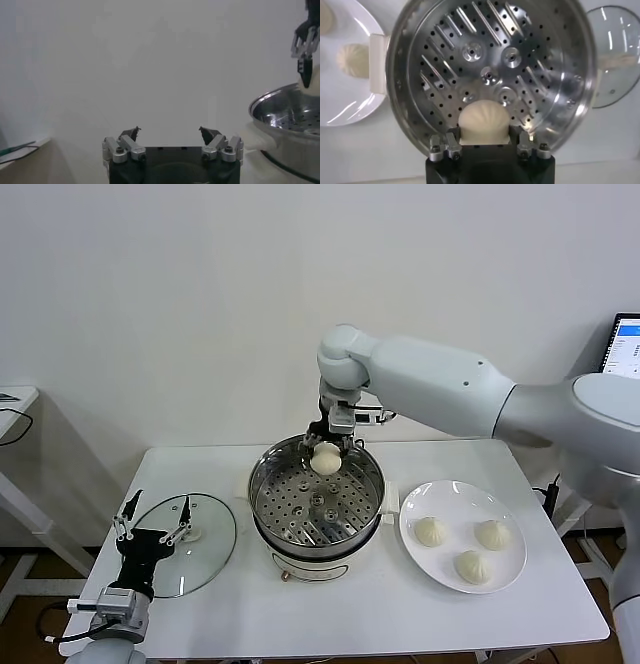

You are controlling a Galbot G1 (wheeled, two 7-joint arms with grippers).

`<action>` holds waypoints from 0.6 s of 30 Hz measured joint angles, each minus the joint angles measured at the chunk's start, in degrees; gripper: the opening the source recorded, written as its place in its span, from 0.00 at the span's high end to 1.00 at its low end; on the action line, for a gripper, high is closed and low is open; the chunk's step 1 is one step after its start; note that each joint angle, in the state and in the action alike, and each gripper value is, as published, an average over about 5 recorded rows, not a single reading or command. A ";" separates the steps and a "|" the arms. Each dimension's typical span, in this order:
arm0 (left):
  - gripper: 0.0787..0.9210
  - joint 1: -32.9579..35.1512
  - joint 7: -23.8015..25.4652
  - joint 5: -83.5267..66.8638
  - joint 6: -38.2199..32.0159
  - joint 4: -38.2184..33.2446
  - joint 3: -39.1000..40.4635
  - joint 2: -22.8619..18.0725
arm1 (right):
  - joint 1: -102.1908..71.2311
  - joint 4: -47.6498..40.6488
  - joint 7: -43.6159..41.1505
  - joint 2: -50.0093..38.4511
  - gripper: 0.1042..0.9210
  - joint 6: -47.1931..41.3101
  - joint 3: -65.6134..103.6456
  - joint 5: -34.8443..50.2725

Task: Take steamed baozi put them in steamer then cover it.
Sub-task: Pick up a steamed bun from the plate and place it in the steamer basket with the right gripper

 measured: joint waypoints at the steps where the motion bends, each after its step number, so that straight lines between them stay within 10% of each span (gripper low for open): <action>1: 0.12 -0.02 0.00 0.00 -0.02 0.00 0.03 -0.01 | -0.40 -0.43 0.14 0.23 0.34 0.05 0.18 -0.29; 11: 0.12 0.16 0.02 -0.02 -0.12 -0.01 -0.18 -0.01 | -2.90 -3.55 1.18 1.61 0.33 -0.18 1.12 -2.27; 18: 0.12 0.39 0.04 -0.03 -0.36 0.03 -0.17 -0.16 | -3.40 -4.02 2.17 1.55 0.15 -1.16 1.52 -2.35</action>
